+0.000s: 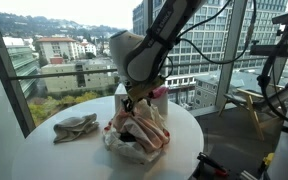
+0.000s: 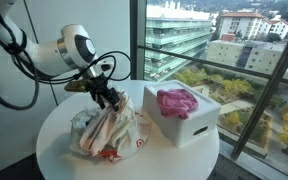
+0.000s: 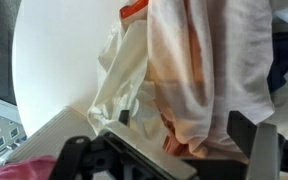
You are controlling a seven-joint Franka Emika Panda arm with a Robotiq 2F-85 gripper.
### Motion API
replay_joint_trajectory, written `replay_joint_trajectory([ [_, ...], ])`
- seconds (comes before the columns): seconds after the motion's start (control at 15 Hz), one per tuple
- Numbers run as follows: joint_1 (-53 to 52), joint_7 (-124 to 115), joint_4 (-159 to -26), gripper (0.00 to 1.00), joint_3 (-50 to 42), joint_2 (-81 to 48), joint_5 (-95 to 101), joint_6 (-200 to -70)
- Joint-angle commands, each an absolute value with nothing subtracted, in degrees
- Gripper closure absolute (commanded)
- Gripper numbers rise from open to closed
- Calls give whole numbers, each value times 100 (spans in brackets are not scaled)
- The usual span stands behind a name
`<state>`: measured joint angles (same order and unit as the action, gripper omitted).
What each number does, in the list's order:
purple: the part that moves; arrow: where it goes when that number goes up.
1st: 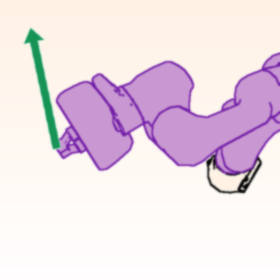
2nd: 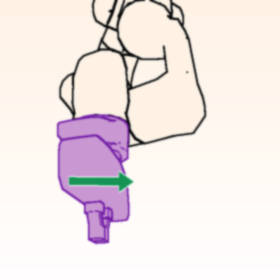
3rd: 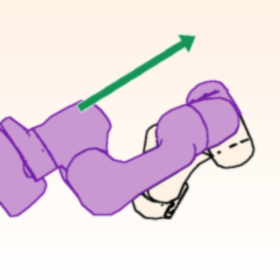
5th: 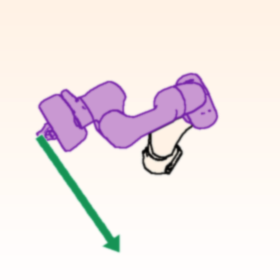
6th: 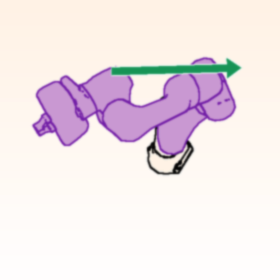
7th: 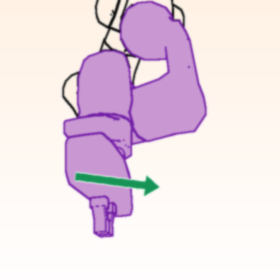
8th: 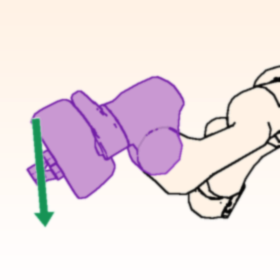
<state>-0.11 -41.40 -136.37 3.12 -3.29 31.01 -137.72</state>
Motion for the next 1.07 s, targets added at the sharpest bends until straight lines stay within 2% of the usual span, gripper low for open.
replay_joint_trajectory([
  [0.0, -34, -2996, -14459, 0, 228, -241, 2279, -14820],
  [0.2, -79, -2260, -15247, 0, 230, 51, 1804, -15309],
  [0.47, -26, -2049, -15823, 0, 123, -9, 2085, -15946],
  [0.73, 61, -2985, -15831, 0, -219, -291, 3996, -17090],
  [0.8, 53, -3167, -15830, 25, -333, -268, 4473, -17237],
  [0.87, 65, -3430, -15818, 27, -437, -268, 4987, -17338],
  [1.0, 93, -3885, -15807, 44, -587, -265, 5718, -17475],
])
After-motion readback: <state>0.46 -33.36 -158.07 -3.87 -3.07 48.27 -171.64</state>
